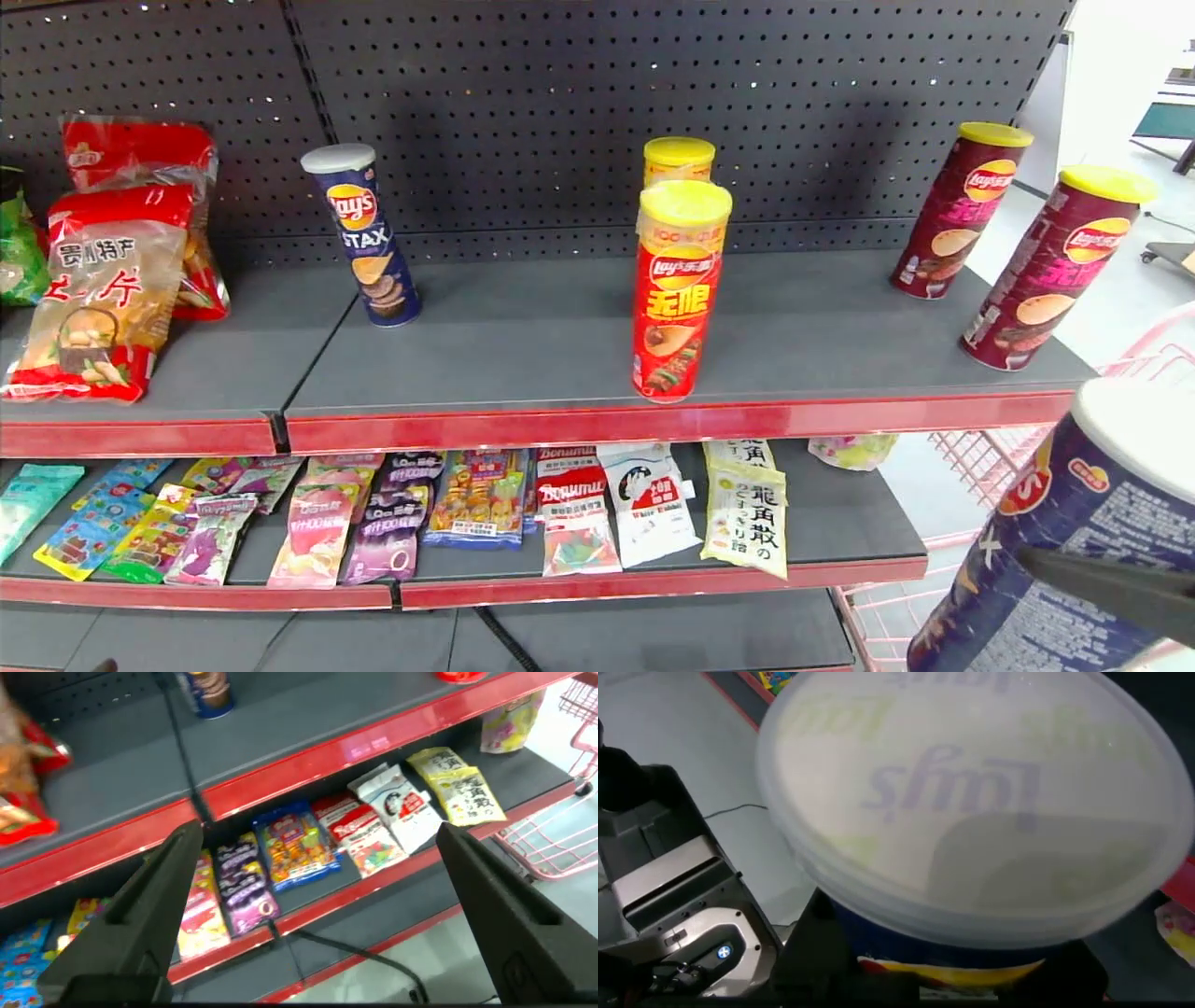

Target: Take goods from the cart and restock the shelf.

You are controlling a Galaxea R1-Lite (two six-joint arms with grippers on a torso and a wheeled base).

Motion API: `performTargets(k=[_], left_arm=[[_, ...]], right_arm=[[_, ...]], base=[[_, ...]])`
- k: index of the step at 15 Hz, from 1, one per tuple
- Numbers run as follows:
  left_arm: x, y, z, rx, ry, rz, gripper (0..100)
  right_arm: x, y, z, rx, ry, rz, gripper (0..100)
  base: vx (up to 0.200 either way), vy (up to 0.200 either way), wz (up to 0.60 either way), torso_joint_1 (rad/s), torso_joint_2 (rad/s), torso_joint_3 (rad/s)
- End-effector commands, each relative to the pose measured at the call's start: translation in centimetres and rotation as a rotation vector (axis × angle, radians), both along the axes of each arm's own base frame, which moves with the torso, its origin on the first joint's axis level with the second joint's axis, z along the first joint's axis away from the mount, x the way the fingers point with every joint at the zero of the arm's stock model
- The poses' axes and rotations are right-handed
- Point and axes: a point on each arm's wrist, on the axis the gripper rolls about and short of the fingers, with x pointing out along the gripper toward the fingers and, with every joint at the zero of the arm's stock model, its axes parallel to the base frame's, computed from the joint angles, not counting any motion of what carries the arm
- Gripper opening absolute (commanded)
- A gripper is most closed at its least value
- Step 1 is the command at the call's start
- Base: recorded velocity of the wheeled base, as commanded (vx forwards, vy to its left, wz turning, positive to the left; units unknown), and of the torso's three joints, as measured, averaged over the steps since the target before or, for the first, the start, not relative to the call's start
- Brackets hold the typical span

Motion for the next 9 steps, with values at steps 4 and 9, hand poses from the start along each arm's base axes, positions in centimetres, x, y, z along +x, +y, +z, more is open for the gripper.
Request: performTargets(k=[4,9], left_arm=[[-0.01,0.00,-0.38,0.002,0.009,-0.001,100],[-0.01,0.00,-0.38,0.002,0.009,0.000,100]], right_arm=[[-1.02,-0.54,-0.22,0.012,-0.021,0.000,0],[-1.02,-0.54,-0.31,0.010,-0.019,-0.001,0]], base=[[0.000,0.200,0.00,0.001,0.00,0.004],[0.000,0.200,0.00,0.003,0.00,0.003]])
